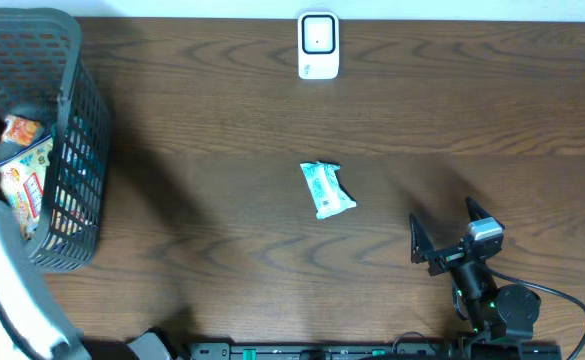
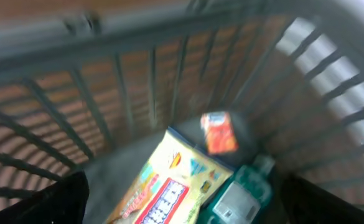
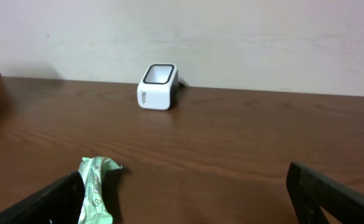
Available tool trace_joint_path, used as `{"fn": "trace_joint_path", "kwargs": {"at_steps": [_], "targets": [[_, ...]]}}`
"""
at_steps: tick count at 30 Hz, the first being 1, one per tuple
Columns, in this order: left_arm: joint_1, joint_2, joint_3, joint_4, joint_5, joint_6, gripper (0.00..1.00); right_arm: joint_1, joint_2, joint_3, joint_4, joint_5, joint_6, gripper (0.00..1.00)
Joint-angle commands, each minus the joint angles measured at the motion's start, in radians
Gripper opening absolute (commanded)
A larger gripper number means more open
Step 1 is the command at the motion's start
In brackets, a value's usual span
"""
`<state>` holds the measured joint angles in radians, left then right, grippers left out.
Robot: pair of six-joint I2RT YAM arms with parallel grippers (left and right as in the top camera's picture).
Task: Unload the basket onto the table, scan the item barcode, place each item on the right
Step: 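Reach the left gripper back into the basket toward the yellow snack bag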
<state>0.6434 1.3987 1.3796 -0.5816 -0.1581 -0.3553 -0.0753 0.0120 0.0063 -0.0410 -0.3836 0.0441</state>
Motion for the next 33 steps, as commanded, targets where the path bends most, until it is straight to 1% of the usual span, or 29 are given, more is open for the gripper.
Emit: {"fn": "trace_joint_path", "kwargs": {"at_steps": [1,3,9,13,18,26,29,33], "targets": [[0.089,0.105,-0.003,-0.008,0.397,0.108,0.98,0.005,-0.003,-0.001,-0.005,0.008,-0.008,0.99],[0.103,0.174,-0.003,-0.016,0.436,0.158,0.98,0.005,-0.003,-0.001,-0.005,0.008,-0.008,0.99],[0.066,0.342,-0.003,-0.063,0.445,0.313,0.98,0.005,-0.003,-0.001,-0.005,0.008,-0.008,0.99],[0.035,0.423,-0.004,-0.074,0.38,0.318,0.98,0.005,-0.003,-0.001,-0.005,0.008,-0.008,0.99],[0.034,0.494,-0.026,-0.092,0.308,0.318,0.98,0.005,-0.003,-0.001,-0.005,0.008,-0.008,0.99],[0.04,0.544,-0.057,-0.09,0.299,0.32,0.98,0.005,-0.003,-0.001,-0.005,0.008,-0.008,0.99],[0.04,0.559,-0.068,-0.097,0.294,0.361,0.98,0.005,-0.003,-0.001,-0.005,0.008,-0.008,0.99],[0.041,0.575,-0.122,-0.092,0.208,0.359,0.99,0.005,-0.003,-0.001,-0.005,0.008,-0.008,0.99]]}}
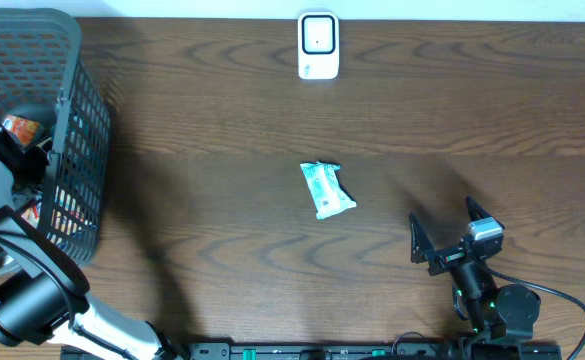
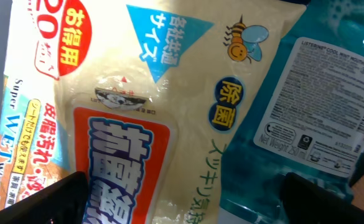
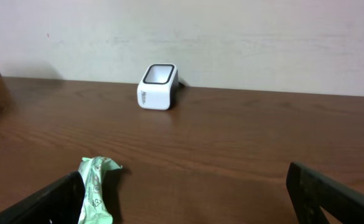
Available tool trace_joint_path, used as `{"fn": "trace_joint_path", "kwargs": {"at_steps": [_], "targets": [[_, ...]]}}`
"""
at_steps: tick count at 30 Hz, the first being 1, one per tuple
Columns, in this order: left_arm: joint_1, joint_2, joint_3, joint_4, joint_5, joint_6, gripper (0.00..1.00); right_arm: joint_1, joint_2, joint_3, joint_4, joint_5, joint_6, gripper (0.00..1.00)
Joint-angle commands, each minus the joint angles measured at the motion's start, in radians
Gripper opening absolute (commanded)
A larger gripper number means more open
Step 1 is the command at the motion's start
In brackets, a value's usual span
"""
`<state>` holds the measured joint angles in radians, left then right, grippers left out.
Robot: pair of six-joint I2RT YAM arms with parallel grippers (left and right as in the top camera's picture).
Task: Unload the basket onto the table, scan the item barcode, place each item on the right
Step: 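Reach the left gripper back into the basket toward the yellow snack bag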
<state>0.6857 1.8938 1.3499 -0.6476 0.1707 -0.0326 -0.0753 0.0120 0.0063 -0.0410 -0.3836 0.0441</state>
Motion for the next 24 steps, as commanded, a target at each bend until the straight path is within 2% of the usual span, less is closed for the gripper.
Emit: {"fn": "trace_joint_path", "kwargs": {"at_steps": [1,3,6,9,10,11,13,14,19,24], "targets": [[-0.002,0.08,-0.108,-0.019,-0.124,0.029,0.99,0.005,-0.003,-0.001,-0.005,0.008,-0.008,0.99],[-0.002,0.08,-0.14,0.002,-0.125,0.003,0.98,0.005,-0.003,-0.001,-0.005,0.008,-0.008,0.99],[-0.002,0.08,-0.185,0.022,-0.133,-0.033,0.83,0.005,-0.003,-0.001,-0.005,0.008,-0.008,0.99],[-0.002,0.08,-0.227,0.051,-0.138,-0.052,0.81,0.005,-0.003,-0.001,-0.005,0.008,-0.008,0.99],[-0.002,0.08,-0.241,0.063,-0.138,-0.052,0.78,0.005,-0.003,-0.001,-0.005,0.008,-0.008,0.99],[-0.002,0.08,-0.252,0.073,-0.138,-0.051,0.64,0.005,-0.003,-0.001,-0.005,0.008,-0.008,0.99],[-0.002,0.08,-0.263,0.08,-0.138,-0.053,0.23,0.005,-0.003,-0.001,-0.005,0.008,-0.008,0.99],[-0.002,0.079,-0.262,0.079,-0.138,-0.06,0.08,0.005,-0.003,-0.001,-0.005,0.008,-0.008,0.99],[-0.002,0.032,-0.208,0.04,-0.137,-0.101,0.07,0.005,-0.003,-0.001,-0.005,0.008,-0.008,0.99],[-0.002,-0.135,-0.072,-0.047,-0.136,-0.101,0.07,0.005,-0.003,-0.001,-0.005,0.008,-0.008,0.99]]}}
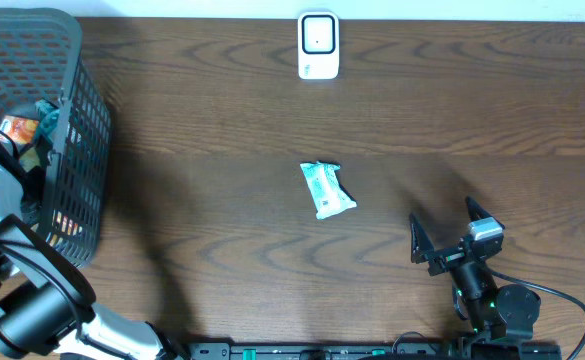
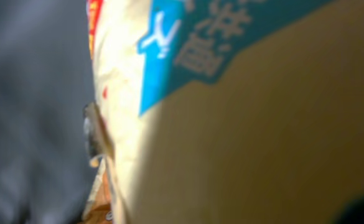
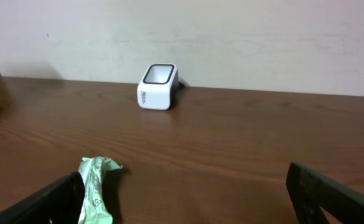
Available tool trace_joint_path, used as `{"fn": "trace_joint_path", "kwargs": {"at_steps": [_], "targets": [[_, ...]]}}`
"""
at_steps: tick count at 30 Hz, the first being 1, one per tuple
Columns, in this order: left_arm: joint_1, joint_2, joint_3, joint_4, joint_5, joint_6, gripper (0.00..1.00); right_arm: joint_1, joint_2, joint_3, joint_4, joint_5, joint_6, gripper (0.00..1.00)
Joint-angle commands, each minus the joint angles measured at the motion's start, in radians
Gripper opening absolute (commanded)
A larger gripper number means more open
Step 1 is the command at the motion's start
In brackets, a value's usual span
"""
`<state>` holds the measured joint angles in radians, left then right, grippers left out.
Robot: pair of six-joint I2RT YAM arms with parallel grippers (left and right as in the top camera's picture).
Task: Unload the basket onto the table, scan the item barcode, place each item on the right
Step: 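Reach the left gripper back into the basket toward the yellow snack bag, then lift the yellow snack bag out and drop it beside the green packet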
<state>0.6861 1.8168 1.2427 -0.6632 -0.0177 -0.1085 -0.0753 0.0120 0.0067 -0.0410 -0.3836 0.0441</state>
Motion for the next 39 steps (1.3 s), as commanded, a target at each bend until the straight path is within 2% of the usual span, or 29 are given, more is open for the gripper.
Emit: {"fn": "trace_joint_path", "kwargs": {"at_steps": [1,5,11,14,16,20,22,24,28,31,35,39], "targets": [[-0.002,-0.109,0.066,-0.037,0.057,-0.025,0.07,0.005,-0.003,-0.001,-0.005,0.008,-0.008,0.99],[-0.002,-0.311,0.145,-0.002,0.095,-0.07,0.07,0.005,-0.003,-0.001,-0.005,0.008,-0.008,0.99],[-0.005,-0.631,0.166,0.129,0.185,-0.267,0.07,0.005,-0.003,-0.001,-0.005,0.008,-0.008,0.99],[-0.036,-0.769,0.165,0.174,0.229,-0.293,0.07,0.005,-0.003,-0.001,-0.005,0.008,-0.008,0.99],[-0.079,-0.829,0.165,0.183,0.368,-0.257,0.07,0.005,-0.003,-0.001,-0.005,0.008,-0.008,0.99],[-0.25,-0.872,0.15,0.161,0.783,-0.101,0.07,0.005,-0.003,-0.001,-0.005,0.008,-0.008,0.99],[-0.355,-0.867,0.132,0.079,0.848,0.002,0.07,0.005,-0.003,-0.001,-0.005,0.008,-0.008,0.99],[-0.477,-0.849,0.089,-0.039,0.789,0.137,0.07,0.005,-0.003,-0.001,-0.005,0.008,-0.008,0.99],[-0.66,-0.772,-0.038,-0.113,0.625,0.163,0.07,0.005,-0.003,-0.001,-0.005,0.008,-0.008,0.99],[-0.787,-0.675,-0.158,-0.053,0.571,0.13,0.07,0.005,-0.003,-0.001,-0.005,0.008,-0.008,0.99],[-0.94,-0.488,-0.251,0.137,0.447,0.003,0.07,0.005,-0.003,-0.001,-0.005,0.008,-0.008,0.99],[-1.061,-0.282,-0.255,0.259,0.222,-0.116,0.07,0.005,-0.003,-0.001,-0.005,0.008,-0.008,0.99]]}}
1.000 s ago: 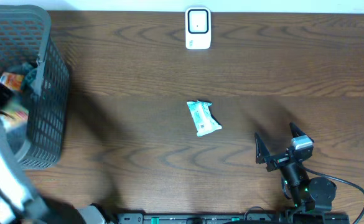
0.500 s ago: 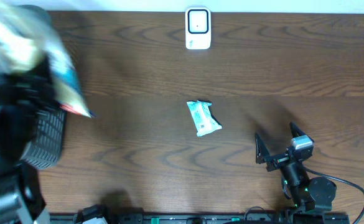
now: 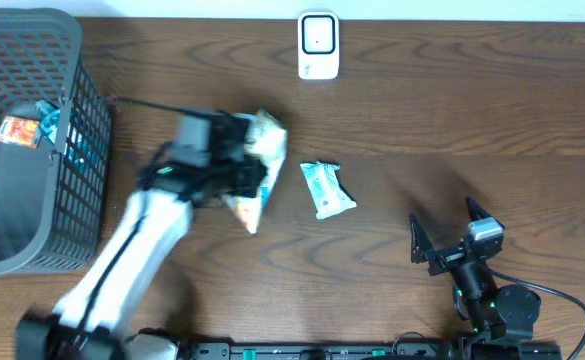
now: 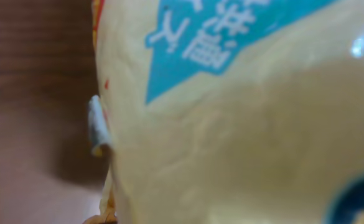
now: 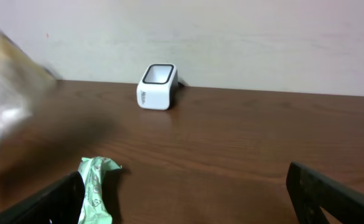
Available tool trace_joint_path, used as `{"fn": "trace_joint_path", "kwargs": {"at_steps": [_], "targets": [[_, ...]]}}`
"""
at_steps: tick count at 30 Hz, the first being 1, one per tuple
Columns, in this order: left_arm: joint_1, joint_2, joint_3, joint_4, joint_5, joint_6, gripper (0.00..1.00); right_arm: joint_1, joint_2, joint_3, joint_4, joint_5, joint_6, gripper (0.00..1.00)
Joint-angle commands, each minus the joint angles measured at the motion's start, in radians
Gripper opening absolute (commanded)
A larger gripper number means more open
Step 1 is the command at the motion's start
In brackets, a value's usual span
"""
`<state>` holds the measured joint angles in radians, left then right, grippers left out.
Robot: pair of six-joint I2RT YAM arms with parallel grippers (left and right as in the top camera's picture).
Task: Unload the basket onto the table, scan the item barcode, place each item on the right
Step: 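Lift the yellow snack bag out and drop it beside the green packet, then reach the left gripper into the basket and grasp the teal mouthwash bottle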
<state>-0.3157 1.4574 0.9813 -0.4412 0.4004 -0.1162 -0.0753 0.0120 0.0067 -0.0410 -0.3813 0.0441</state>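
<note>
A yellow wipes pack (image 3: 257, 165) with blue and red print hangs over the table middle, held at the tip of my left gripper (image 3: 240, 168). It fills the left wrist view (image 4: 244, 124) and hides the fingers. At the far edge stands the white scanner (image 3: 318, 45), also visible in the right wrist view (image 5: 157, 86). The pack shows there as a blur (image 5: 7, 74) at the left. My right gripper (image 3: 447, 228) rests open near the front right, nothing between its fingers (image 5: 191, 199).
A small green packet (image 3: 327, 190) lies just right of the held pack, near the right gripper's left finger (image 5: 96, 190). The grey mesh basket (image 3: 77, 150) stands at the far left with an orange packet (image 3: 17, 130) and a teal bottle (image 3: 48, 115) inside.
My left arm has come out of the basket with the yellow pack and now holds it over the table middle, left of the green packet. The right arm has not moved.
My left gripper first looked down into the basket at the yellow pack, an orange packet and a teal bottle. Then it was close over the pack, then pressed against it inside the basket. Now the pack is out over the table.
</note>
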Motion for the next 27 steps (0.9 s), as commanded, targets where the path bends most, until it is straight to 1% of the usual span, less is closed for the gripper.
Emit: {"fn": "trace_joint_path", "kwargs": {"at_steps": [1,3,6,7,9,10,11,14,18,22,24,25,26,27], "targets": [[-0.079,0.12,0.006,0.055,-0.245,-0.134,0.07,0.005,-0.003,-0.001,-0.005,0.006,-0.008,0.99],[-0.119,0.201,0.006,0.093,-0.314,-0.159,0.07,0.005,-0.003,-0.001,-0.005,0.006,-0.008,0.99],[-0.154,0.254,0.014,0.126,-0.327,-0.159,0.07,0.005,-0.003,-0.001,-0.005,0.006,-0.008,0.99],[-0.161,0.253,0.024,0.125,-0.328,-0.159,0.27,0.005,-0.003,-0.001,-0.005,0.006,-0.008,0.99],[-0.164,0.222,0.054,0.108,-0.336,-0.159,0.84,0.005,-0.003,-0.001,-0.005,0.006,-0.008,0.99],[-0.163,0.197,0.076,0.09,-0.351,-0.159,0.99,0.005,-0.003,-0.001,-0.005,0.006,-0.008,0.99],[-0.161,0.162,0.105,0.067,-0.376,-0.158,0.98,0.005,-0.003,-0.001,-0.005,0.006,-0.008,0.99],[-0.156,0.051,0.19,0.014,-0.47,-0.13,0.98,0.005,-0.003,-0.001,-0.005,0.006,-0.008,0.99],[-0.149,-0.115,0.301,-0.003,-0.624,-0.04,0.98,0.005,-0.003,-0.001,-0.005,0.006,-0.008,0.99],[-0.115,-0.281,0.364,0.056,-0.892,0.071,0.98,0.005,-0.003,-0.001,-0.005,0.006,-0.008,0.99],[-0.064,-0.343,0.364,0.119,-1.074,0.085,0.98,0.005,-0.003,-0.001,-0.005,0.006,-0.008,0.99],[-0.022,-0.364,0.364,0.142,-1.135,0.083,0.98,0.005,-0.003,-0.001,-0.005,0.006,-0.008,0.99],[0.037,-0.377,0.364,0.154,-1.159,0.069,0.98,0.005,-0.003,-0.001,-0.005,0.006,-0.008,0.99],[0.122,-0.385,0.364,0.153,-1.145,0.042,0.98,0.005,-0.003,-0.001,-0.005,0.006,-0.008,0.99]]}}
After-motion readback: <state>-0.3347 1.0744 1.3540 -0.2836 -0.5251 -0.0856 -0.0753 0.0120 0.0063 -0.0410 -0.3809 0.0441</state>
